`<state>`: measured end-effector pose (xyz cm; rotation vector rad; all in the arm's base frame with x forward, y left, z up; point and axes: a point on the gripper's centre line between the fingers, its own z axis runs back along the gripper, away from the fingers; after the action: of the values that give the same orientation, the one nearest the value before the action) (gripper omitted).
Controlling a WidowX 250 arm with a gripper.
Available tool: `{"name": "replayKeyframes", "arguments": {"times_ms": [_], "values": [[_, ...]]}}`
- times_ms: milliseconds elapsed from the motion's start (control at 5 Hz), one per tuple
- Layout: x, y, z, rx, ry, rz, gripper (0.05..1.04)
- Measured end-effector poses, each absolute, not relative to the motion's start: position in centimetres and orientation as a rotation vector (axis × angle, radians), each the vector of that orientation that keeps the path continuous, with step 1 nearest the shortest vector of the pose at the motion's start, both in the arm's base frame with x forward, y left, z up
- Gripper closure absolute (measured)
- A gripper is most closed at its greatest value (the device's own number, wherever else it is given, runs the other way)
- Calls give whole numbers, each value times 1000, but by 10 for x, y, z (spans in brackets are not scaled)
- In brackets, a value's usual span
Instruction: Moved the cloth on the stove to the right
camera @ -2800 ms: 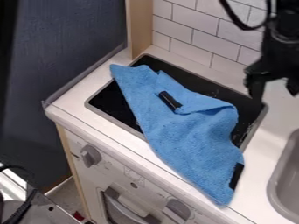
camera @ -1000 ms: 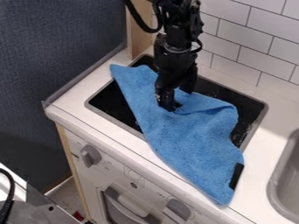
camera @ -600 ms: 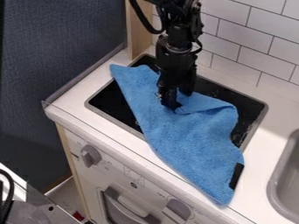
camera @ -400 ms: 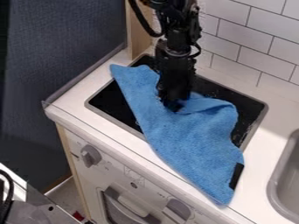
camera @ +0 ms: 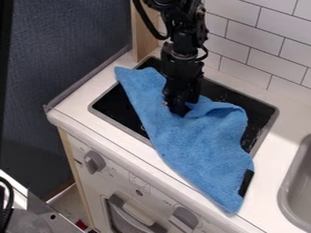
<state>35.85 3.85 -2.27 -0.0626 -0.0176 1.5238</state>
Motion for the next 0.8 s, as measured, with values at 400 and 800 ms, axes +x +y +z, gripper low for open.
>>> {"name": "replayKeyframes", "arguments": {"times_ms": [400, 800], "values": [[358, 39, -20, -43, -29, 1528, 952], [361, 30, 6, -48, -72, 1531, 1020]]}}
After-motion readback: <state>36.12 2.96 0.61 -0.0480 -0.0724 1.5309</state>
